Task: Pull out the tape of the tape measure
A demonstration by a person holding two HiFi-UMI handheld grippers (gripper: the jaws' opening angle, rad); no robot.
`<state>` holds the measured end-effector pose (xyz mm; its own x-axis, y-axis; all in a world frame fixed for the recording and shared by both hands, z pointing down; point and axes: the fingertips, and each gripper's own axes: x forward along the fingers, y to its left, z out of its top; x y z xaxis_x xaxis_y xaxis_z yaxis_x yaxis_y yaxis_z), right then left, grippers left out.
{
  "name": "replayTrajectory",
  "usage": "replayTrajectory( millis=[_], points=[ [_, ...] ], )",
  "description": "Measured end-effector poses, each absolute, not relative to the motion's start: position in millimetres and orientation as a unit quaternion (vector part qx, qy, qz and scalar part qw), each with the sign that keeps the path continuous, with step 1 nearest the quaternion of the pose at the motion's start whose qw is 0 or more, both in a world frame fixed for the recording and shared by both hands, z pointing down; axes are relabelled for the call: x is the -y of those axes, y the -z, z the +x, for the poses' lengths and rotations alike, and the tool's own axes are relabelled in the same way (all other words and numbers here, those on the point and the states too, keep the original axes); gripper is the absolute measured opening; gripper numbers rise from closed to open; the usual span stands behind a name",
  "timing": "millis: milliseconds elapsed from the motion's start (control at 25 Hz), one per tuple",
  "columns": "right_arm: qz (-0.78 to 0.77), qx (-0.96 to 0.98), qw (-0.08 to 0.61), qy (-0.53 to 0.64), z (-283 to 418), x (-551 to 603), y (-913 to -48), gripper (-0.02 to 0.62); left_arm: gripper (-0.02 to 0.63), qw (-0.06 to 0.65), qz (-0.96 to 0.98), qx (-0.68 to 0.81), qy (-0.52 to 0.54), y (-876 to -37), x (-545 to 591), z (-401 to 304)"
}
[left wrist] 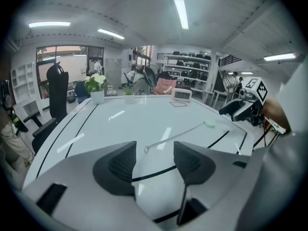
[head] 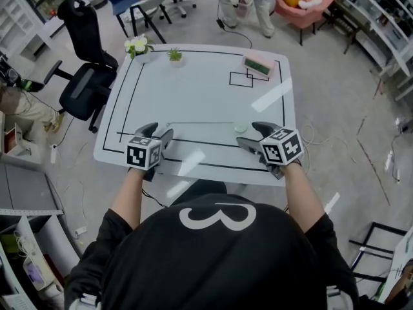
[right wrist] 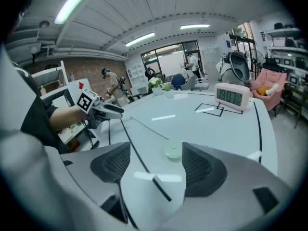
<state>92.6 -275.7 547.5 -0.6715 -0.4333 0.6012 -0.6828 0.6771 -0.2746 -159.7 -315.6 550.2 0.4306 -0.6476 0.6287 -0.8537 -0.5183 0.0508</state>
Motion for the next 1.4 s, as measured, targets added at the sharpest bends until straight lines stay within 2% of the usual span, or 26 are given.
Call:
replayTrajectory(
  millis=[200,440,640,760,920,1000,1400],
  points=[
    [0.293,0.909,0.164,-0.247,75.8,238.2,-501.4,0.256,0.241,0.196,0.855,0.429,-0.218,-508.8,278.6,-135.2],
    [0.286,0.929,0.089,-0.217,72.6,211.2,-434.7,0.118,0.238,0.195,0.895,0.376,-0.138,-438.0,243.7,-98.8],
    [0.27,0.944,0.042,-0.186,60.2,190.5,-386.8,0.011,0.156,0.167,0.926,0.33,-0.072,-371.2,215.9,-64.5],
    [0.257,0.947,-0.017,-0.192,50.0,178.3,-356.1,0.011,0.109,0.14,0.943,0.295,-0.057,-334.3,191.6,-54.7],
    [0.242,0.945,-0.085,-0.204,32.1,159.8,-319.2,0.011,0.041,0.139,0.955,0.261,-0.035,-298.8,162.5,-60.4],
    [0.24,0.947,-0.086,-0.196,21.6,149.4,-311.0,0.011,0.006,0.133,0.961,0.239,-0.028,-288.1,148.5,-64.8],
    [0.289,0.942,-0.067,-0.159,7.9,110.1,-306.8,0.009,0.003,0.152,0.974,0.166,-0.006,-290.8,116.1,-62.3]
  ],
)
